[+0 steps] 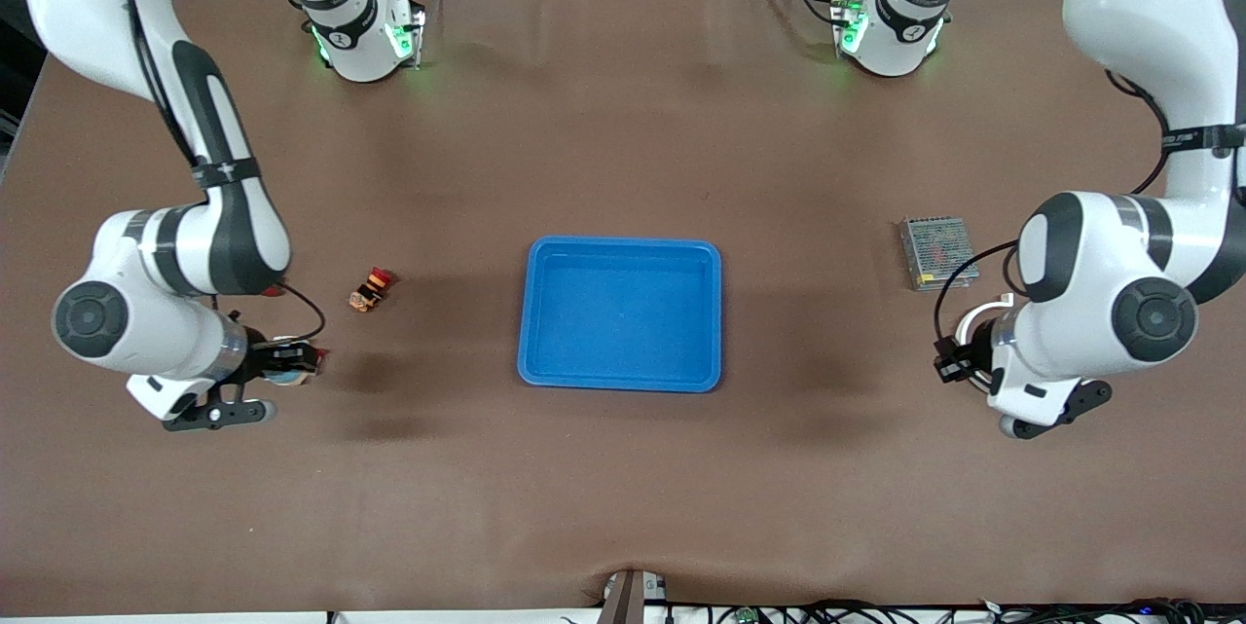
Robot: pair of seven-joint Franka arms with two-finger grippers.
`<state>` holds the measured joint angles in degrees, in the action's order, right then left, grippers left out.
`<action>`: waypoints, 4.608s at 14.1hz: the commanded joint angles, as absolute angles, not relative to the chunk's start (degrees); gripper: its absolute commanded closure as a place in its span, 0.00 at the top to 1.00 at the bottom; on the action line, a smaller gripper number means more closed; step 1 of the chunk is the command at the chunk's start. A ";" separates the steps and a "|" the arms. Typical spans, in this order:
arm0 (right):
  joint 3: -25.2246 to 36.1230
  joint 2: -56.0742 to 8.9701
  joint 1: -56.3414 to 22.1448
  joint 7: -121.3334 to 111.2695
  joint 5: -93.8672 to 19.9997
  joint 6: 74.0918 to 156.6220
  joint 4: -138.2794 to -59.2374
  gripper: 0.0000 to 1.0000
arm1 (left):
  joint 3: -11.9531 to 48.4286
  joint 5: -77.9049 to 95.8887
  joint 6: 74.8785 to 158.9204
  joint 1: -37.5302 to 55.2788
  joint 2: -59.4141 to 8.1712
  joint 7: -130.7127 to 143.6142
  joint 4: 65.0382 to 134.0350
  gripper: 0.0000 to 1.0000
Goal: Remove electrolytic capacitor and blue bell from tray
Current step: 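Carry the capacitor toward the white arc while the right gripper carries the bell, then set the capacitor beside the arc while the right gripper lowers the bell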
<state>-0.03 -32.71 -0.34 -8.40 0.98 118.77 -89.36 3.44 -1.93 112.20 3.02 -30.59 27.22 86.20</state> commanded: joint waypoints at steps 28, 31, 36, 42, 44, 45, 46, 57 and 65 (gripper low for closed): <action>-1.32 -53.00 17.31 -43.95 0.26 133.33 -76.03 0.00 | 4.04 -9.41 140.19 -2.37 -34.98 10.63 106.61 0.00; -1.41 -53.52 17.31 -43.95 0.18 133.77 -76.03 0.00 | 4.04 -9.05 140.19 -1.58 -34.98 11.51 105.82 0.00; -1.49 -53.88 17.23 -43.95 -1.05 134.21 -76.03 0.00 | 4.04 -8.79 140.71 -1.49 -35.42 11.60 105.73 0.00; -1.58 -54.05 17.14 -43.68 -1.05 134.65 -76.03 0.06 | 4.04 -8.79 142.73 -1.41 -36.47 11.78 105.73 0.00; -1.58 -54.14 17.31 -43.76 -4.10 134.82 -76.03 1.00 | 4.04 -8.79 143.09 -1.41 -36.82 11.87 105.56 0.08; -1.50 -53.97 17.23 -44.20 -5.61 134.65 -76.03 1.00 | 4.04 -8.88 143.09 -1.41 -36.91 11.78 105.30 0.63; -1.49 -53.88 17.23 -44.56 -5.80 134.39 -76.03 1.00 | 4.04 -8.88 143.09 -1.41 -36.83 11.78 105.29 1.00; -1.41 -51.77 16.53 -43.86 -5.36 115.67 -65.13 1.00 | 4.48 -6.26 126.41 -5.88 -26.03 5.65 101.34 1.00; -1.23 -50.98 9.94 -29.38 -5.27 114.08 -63.46 1.00 | 4.57 -1.41 106.20 -9.84 -8.81 -1.85 101.43 1.00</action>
